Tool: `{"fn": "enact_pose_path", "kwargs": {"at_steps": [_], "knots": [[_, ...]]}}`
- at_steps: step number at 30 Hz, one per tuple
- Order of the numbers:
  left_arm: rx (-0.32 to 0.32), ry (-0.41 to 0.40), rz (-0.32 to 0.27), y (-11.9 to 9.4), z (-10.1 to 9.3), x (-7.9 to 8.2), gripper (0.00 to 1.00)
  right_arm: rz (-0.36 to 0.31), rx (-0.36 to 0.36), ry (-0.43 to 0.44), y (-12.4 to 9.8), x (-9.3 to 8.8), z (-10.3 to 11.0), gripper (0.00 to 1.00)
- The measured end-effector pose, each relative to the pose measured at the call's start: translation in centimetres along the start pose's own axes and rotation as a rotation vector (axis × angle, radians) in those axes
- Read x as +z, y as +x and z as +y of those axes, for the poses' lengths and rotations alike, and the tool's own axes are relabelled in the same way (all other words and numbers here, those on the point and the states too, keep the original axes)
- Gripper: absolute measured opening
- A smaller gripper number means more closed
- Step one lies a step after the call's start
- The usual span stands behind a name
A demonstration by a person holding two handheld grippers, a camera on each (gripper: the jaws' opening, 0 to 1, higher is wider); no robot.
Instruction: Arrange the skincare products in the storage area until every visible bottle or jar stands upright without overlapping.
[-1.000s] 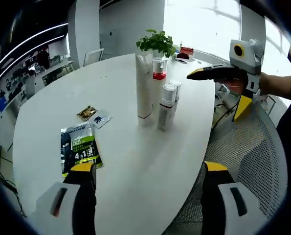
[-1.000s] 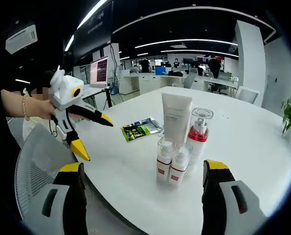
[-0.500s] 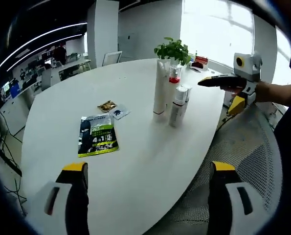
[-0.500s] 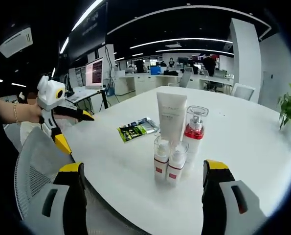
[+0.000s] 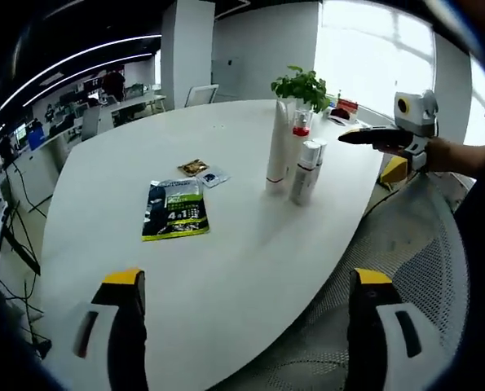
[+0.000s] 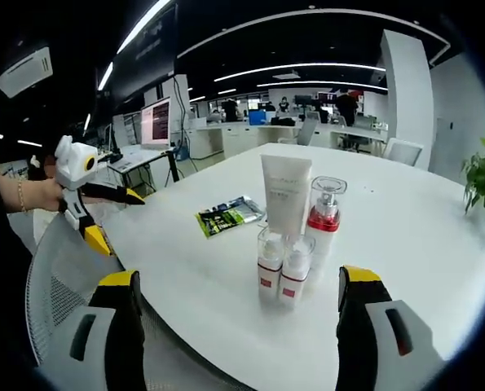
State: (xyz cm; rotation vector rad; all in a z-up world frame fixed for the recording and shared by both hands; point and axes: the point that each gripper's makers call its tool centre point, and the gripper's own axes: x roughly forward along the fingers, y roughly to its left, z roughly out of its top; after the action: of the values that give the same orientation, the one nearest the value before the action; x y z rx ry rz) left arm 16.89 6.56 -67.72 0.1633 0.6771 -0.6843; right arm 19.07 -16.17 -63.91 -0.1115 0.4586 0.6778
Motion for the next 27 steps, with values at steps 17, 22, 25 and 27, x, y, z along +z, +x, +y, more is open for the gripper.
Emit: {"fn": "enact_pose_path", "kwargs": {"at_steps": [17,22,25,27], "knots": [[0.028,-0.002,0.030,0.8,1.3,0.0,0.98,0.022,0.001,-0.006,0.2,-0.4,0.2,1.00],[0.042,-0.005,0.042,1.5,2.0,0.3,0.98,0.032,0.000,-0.009,0.2,-0.6,0.2,1.00],[0.046,-0.004,0.053,2.0,2.3,0.5,0.97,0.034,-0.001,-0.004,0.3,-0.6,0.1,1.00],[0.048,-0.005,0.058,2.5,2.6,0.7,0.97,0.038,-0.005,-0.005,0.3,-0.7,0.1,1.00]]}}
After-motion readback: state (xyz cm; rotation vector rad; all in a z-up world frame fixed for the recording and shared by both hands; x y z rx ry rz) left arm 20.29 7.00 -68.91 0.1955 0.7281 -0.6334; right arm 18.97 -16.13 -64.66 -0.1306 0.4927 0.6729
